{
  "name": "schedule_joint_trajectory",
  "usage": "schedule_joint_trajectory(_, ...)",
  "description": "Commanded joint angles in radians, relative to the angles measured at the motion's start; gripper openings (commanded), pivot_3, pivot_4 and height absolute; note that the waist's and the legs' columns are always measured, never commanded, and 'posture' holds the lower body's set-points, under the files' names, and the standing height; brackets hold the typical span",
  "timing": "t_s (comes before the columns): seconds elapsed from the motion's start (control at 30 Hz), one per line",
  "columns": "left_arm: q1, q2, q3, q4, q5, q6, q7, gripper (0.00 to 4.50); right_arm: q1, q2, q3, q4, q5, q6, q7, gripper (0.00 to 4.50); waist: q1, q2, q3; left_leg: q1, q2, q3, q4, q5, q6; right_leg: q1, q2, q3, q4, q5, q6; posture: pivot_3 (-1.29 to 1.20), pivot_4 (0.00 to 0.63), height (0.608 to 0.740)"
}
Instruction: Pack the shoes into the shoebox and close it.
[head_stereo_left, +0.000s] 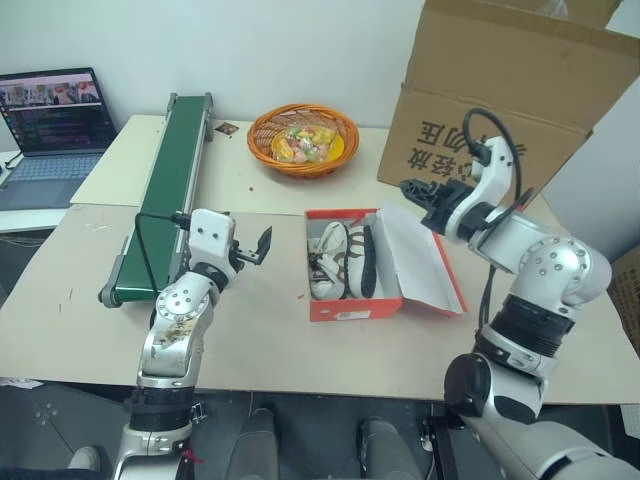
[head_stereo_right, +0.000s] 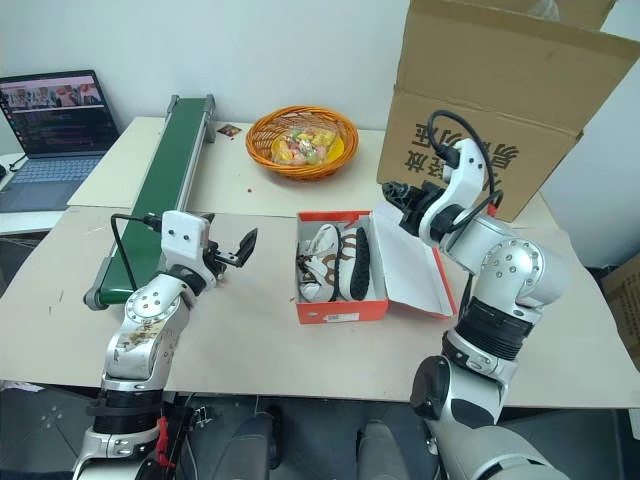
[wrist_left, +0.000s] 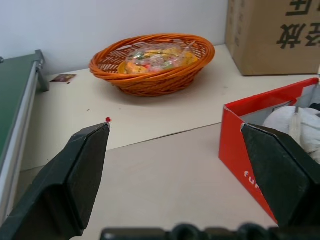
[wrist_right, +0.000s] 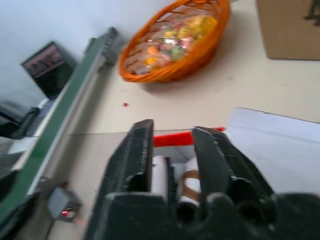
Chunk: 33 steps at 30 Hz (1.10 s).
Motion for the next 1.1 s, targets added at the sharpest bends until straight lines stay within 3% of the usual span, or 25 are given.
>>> schedule_joint_trajectory(0.03,-0.007,0.045,-0.046,-0.053,-0.076,0.011,-0.144,4.50,0.009,-0.002,-0.036,-0.079,0.053,0.033,-0.015,0.02,0.000,0.000,0.000,0.000,0.000,0.000,0.000,0.000,0.000,0.000,0.000,0.000,0.000,0.000,0.000,0.00,0.150,0.721)
schedule_joint_trajectory(0.2,0.024,0.204,-0.037,-0.150,-0.192,0.041,-0.376,4.50,0.103,-0.042,-0.015,-0.134,0.080,0.047,0.006,0.02,-0.002,0.000,0.000,0.000,0.000,0.000,-0.001,0.000,0.000,0.000,0.000,0.000,0.000,0.000,0.000,0.00,0.150,0.721)
schedule_joint_trajectory(0.33,0.009,0.420,0.109,-0.240,-0.412,0.169,-0.573,4.50,0.255,-0.230,-0.055,-0.229,0.218,0.072,0.187,0.02,0.000,0.001,0.001,-0.001,0.000,0.000,-0.001,0.000,0.000,-0.001,-0.001,0.000,0.000,-0.001,-0.002,0.00,0.150,0.721)
schedule_joint_trajectory(0.4,0.022,0.493,0.124,-0.270,-0.464,0.201,-0.633,4.50,0.335,-0.304,-0.143,-0.279,0.373,0.091,0.316,0.02,0.001,0.001,0.001,0.000,-0.001,0.001,-0.001,0.000,0.000,0.000,-0.003,0.000,-0.002,-0.002,-0.002,0.00,0.150,0.721)
schedule_joint_trajectory(0.5,0.025,0.545,0.126,-0.301,-0.514,0.233,-0.669,4.50,0.550,-0.401,-0.231,-0.366,0.590,0.117,0.492,0.02,0.002,0.001,0.001,0.001,-0.001,0.001,-0.002,0.000,0.001,0.003,-0.004,0.000,-0.005,-0.002,-0.001,0.00,0.150,0.721)
schedule_joint_trajectory(0.6,0.008,0.558,0.109,-0.301,-0.524,0.240,-0.680,4.50,0.818,-0.483,-0.115,-0.496,0.602,0.084,0.564,0.02,0.007,0.000,0.000,0.003,-0.001,0.001,-0.004,0.000,0.001,0.005,-0.004,-0.001,-0.009,-0.004,0.002,0.00,0.150,0.721)
schedule_joint_trajectory(0.67,-0.012,0.554,0.089,-0.288,-0.514,0.238,-0.673,4.50,0.929,-0.535,0.108,-0.548,0.478,0.017,0.507,0.02,0.000,0.000,0.000,0.003,-0.001,0.001,-0.004,0.000,0.001,0.005,-0.004,-0.001,-0.009,-0.005,0.004,0.00,0.150,0.721)
schedule_joint_trajectory(0.77,-0.040,0.542,0.073,-0.274,-0.517,0.245,-0.663,4.50,0.892,-0.481,0.322,-0.448,0.262,-0.092,0.304,0.02,-0.020,-0.002,-0.002,0.010,0.000,0.001,-0.004,-0.001,0.000,0.004,-0.005,-0.001,-0.014,-0.003,0.004,0.00,0.150,0.721)
schedule_joint_trajectory(0.9,-0.052,0.548,0.057,-0.277,-0.519,0.246,-0.674,4.50,0.779,-0.303,0.368,-0.249,0.069,-0.221,0.061,0.02,-0.032,-0.002,-0.001,0.013,-0.001,0.001,-0.006,-0.001,0.001,0.005,-0.007,-0.002,-0.023,-0.001,0.003,0.00,0.150,0.721)
schedule_joint_trajectory(1.1,-0.015,0.569,0.033,-0.240,-0.459,0.196,-0.699,4.50,0.653,-0.202,0.345,-0.112,-0.031,-0.346,-0.045,0.02,-0.010,-0.002,-0.001,0.004,-0.003,0.002,-0.006,-0.002,0.002,0.002,-0.008,-0.002,-0.021,0.007,0.000,0.00,0.150,0.721)
